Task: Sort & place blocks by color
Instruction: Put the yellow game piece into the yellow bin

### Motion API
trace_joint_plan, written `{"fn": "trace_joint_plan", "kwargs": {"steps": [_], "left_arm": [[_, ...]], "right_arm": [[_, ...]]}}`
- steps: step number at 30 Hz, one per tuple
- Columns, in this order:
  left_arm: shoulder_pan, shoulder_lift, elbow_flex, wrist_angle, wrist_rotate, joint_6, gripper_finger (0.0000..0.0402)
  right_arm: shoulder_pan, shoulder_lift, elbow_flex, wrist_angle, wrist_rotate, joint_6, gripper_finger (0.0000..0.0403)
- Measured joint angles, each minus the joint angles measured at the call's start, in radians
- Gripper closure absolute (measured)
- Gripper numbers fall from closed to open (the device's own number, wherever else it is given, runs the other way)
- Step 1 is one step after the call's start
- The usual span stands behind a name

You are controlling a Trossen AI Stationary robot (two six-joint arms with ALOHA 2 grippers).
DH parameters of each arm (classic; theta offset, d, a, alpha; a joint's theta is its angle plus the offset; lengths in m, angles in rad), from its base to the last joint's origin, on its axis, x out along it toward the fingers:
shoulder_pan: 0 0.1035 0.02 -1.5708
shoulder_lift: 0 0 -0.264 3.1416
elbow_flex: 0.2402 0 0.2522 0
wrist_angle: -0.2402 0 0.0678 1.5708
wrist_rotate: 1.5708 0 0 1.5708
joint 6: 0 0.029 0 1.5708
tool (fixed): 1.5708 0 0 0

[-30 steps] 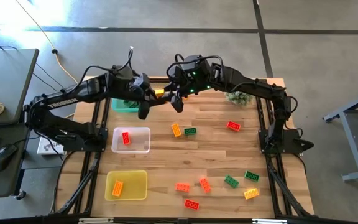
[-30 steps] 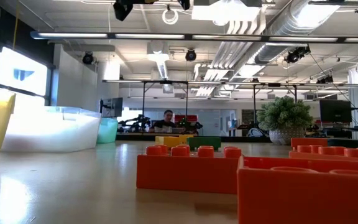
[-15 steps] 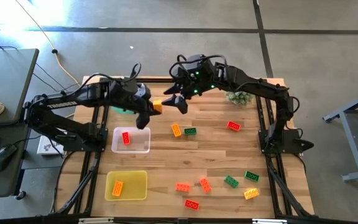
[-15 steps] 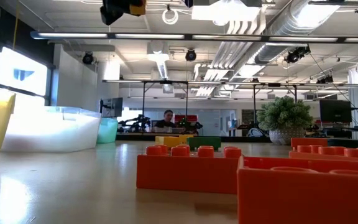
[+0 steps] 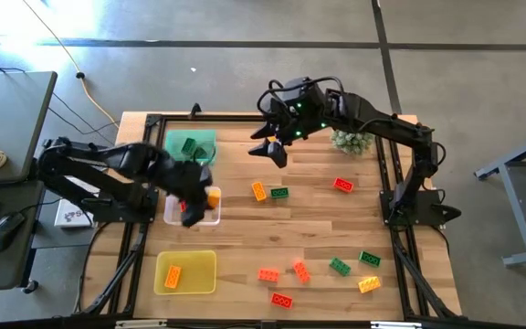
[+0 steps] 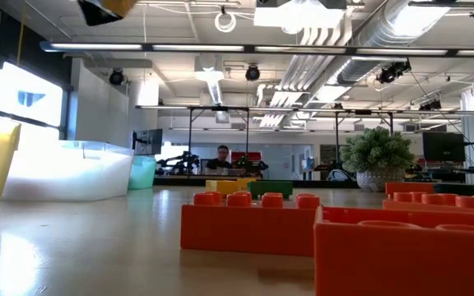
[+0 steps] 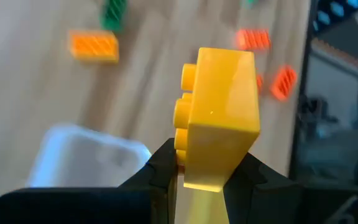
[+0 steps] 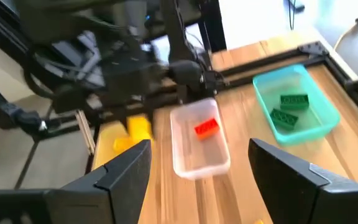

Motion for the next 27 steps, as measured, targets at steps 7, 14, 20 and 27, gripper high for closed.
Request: {"fn": "trace_joint_plan", "kwargs": {"steps": [7, 14, 20, 27], "left_arm": [[-0.254, 0.003, -0.003, -0.047, -0.042, -0.233, 0.0339], [-0.454, 0.063, -0.097, -0.036, -0.071, -0.477, 0.0339], [-0.556, 0.186, -0.127, -0.021, -0.066, -0.536, 0.0334], [-0.603, 0.323, -0.127, 0.007, -0.04, -0.535, 0.0331]], "right_arm": [[0.016, 0.0, 0.0, -0.105, 0.002, -0.062, 0.0146], [0.02, 0.0, 0.0, -0.118, 0.002, -0.063, 0.0146], [0.02, 0.0, 0.0, -0.12, 0.005, -0.063, 0.0146], [0.02, 0.0, 0.0, -0.13, 0.005, -0.064, 0.0146]]}}
